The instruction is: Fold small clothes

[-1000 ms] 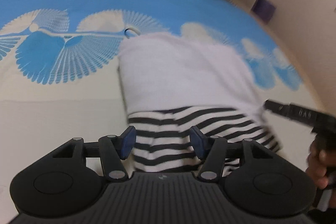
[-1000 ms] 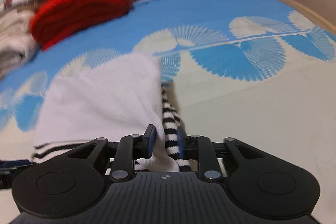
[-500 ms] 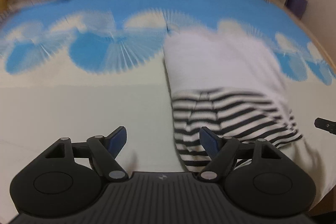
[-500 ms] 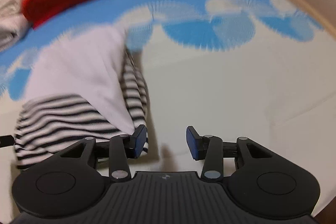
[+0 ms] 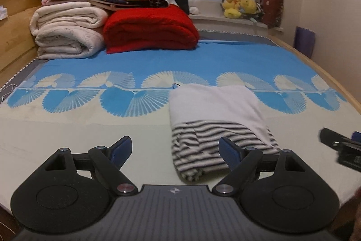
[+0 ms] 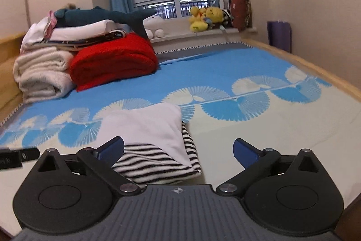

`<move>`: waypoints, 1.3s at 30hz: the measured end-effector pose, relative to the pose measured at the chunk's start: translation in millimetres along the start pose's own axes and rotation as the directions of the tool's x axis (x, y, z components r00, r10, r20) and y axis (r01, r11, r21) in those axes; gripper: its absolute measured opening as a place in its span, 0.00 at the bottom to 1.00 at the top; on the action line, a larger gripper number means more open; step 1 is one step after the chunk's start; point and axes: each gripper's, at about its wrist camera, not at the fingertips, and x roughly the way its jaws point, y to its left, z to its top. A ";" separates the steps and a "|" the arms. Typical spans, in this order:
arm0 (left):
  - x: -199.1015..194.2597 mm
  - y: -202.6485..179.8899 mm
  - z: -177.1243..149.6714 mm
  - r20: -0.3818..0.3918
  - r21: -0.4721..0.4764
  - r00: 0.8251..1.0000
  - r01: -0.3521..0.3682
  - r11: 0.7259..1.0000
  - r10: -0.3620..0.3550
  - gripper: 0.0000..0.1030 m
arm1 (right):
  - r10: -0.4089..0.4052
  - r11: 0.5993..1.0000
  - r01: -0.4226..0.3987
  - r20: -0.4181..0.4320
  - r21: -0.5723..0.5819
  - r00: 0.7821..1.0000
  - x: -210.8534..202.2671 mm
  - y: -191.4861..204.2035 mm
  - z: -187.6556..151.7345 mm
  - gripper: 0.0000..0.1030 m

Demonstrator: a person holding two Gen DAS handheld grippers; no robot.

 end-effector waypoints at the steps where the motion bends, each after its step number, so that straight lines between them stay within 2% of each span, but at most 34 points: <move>1: -7.2 -1.0 -4.6 0.002 0.004 1.000 0.007 1.000 -0.007 0.88 | -0.009 1.000 0.009 0.002 -0.016 1.000 -4.7 1.4 -1.9 0.99; 2: -12.5 -2.3 -9.0 0.001 0.008 1.000 0.013 1.000 -0.013 0.89 | -0.011 1.000 0.011 0.003 -0.021 1.000 -8.2 1.5 -3.3 0.99; 4: -17.4 -4.0 -19.7 -0.005 0.013 1.000 0.016 1.000 -0.016 1.00 | 0.007 1.000 -0.007 -0.004 -0.014 1.000 -14.9 -0.3 -4.4 0.99; 9: -9.2 -2.1 -52.6 0.031 -0.003 0.999 -0.007 1.000 0.007 0.99 | 0.022 0.999 -0.023 -0.023 -0.025 0.999 -24.8 9.0 -12.0 0.99; 12: 14.8 7.4 -69.7 -0.102 -0.076 0.995 0.008 0.997 -0.016 0.99 | 0.019 0.997 -0.024 -0.064 -0.071 0.998 -16.5 22.6 -18.3 0.99; 14: 23.1 13.6 -68.6 -0.141 -0.150 0.989 0.012 0.989 -0.034 0.99 | 0.004 0.995 -0.012 -0.079 -0.100 0.997 -7.9 32.9 -21.7 0.99; 16: 25.7 14.5 -61.5 -0.105 -0.152 0.994 0.017 0.988 -0.033 0.99 | -0.007 0.994 -0.005 -0.101 -0.110 0.995 1.9 41.5 -25.6 0.99; 19: 25.1 12.2 -57.4 -0.047 -0.115 0.999 -0.013 0.993 0.008 0.99 | -0.022 0.988 0.002 -0.131 -0.156 0.991 13.2 53.9 -33.0 0.99; 23: 29.1 10.6 -61.2 -0.079 -0.111 0.997 -0.002 0.994 -0.006 0.99 | -0.028 0.982 0.003 -0.131 -0.190 0.991 14.4 57.3 -39.6 0.99; 28: 26.8 3.6 -64.0 -0.072 -0.089 0.997 0.005 0.996 -0.011 0.99 | -0.016 0.989 -0.002 -0.126 -0.147 0.992 10.3 51.7 -38.4 0.99; 39: 29.9 -5.6 -70.4 -0.068 -0.069 0.998 0.007 0.998 -0.012 0.99 | -0.017 0.989 -0.001 -0.120 -0.150 0.993 8.9 46.3 -38.7 0.99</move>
